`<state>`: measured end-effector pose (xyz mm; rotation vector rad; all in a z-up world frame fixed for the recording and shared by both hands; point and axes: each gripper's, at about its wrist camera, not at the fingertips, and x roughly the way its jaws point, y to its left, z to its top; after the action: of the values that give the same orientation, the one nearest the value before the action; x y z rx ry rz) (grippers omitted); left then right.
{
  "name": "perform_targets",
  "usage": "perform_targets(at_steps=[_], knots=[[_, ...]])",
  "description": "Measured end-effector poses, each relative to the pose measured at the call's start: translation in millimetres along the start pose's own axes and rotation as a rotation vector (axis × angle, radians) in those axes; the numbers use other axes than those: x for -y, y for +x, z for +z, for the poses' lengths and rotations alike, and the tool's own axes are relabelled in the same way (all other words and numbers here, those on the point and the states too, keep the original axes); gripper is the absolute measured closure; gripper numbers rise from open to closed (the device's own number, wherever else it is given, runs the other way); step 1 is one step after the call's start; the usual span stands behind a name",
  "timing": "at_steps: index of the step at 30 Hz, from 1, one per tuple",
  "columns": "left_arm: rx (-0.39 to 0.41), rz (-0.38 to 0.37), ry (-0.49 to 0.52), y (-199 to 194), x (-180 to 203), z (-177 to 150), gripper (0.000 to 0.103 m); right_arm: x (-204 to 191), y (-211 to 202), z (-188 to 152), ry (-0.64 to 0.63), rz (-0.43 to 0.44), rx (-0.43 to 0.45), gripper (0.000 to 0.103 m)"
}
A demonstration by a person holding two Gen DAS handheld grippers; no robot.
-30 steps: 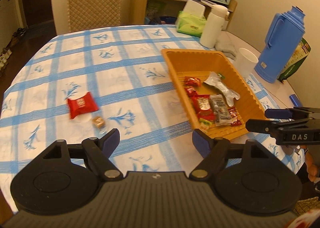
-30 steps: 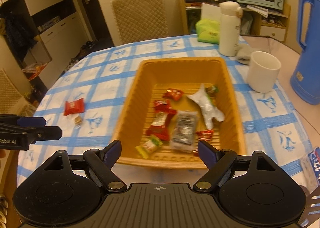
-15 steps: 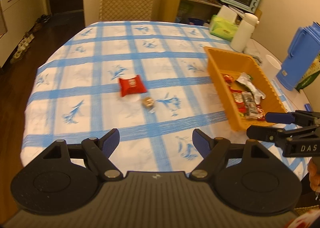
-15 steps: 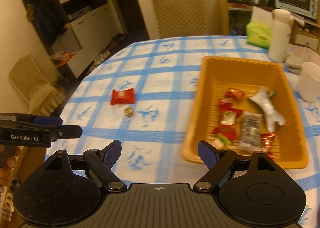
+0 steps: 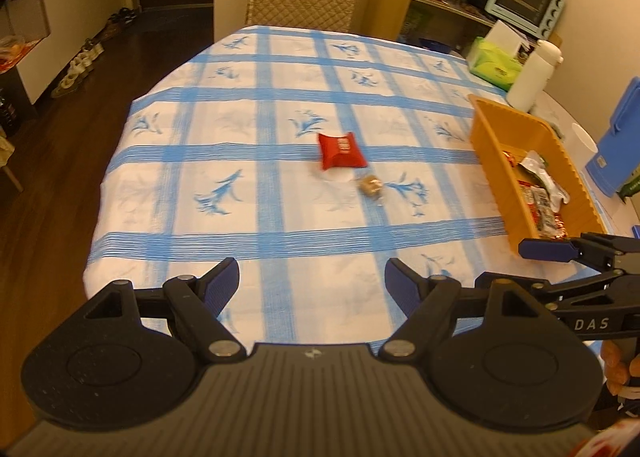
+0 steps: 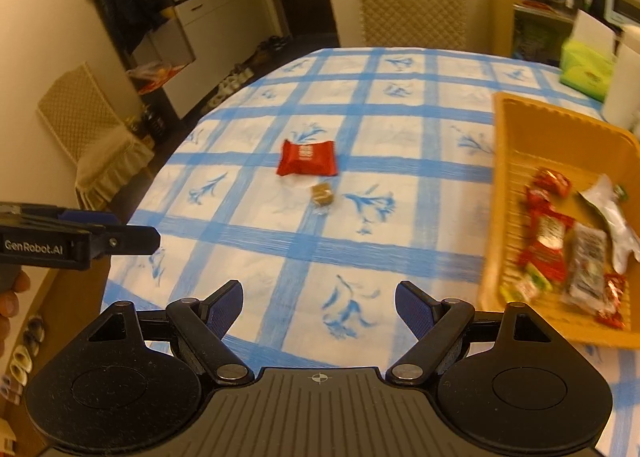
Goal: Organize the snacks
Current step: 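Move both grippers away from the tray toward the last two candies, then lower the right gripper onto the small brown square candy and grasp it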
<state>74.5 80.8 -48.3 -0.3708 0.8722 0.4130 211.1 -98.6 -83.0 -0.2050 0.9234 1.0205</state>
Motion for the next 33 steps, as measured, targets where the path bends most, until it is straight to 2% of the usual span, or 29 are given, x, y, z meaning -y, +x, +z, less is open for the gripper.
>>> perform_targets(at_steps=[12, 16, 23, 33], knots=[[0.005, 0.089, -0.040, 9, -40, -1, 0.025, -12, 46, 24, -0.114, 0.021, 0.047, 0.021], [0.005, 0.109, -0.053, 13, -50, 2, 0.025, -11, 64, 34, -0.139, 0.033, 0.056, 0.038], [-0.002, 0.140, -0.064, 24, -64, 9, 0.025, -6, 97, 48, -0.162, 0.029, 0.043, 0.058], [-0.016, 0.152, -0.058, 36, -73, 13, 0.025, 4, 131, 61, -0.150, -0.010, 0.011, 0.065]])
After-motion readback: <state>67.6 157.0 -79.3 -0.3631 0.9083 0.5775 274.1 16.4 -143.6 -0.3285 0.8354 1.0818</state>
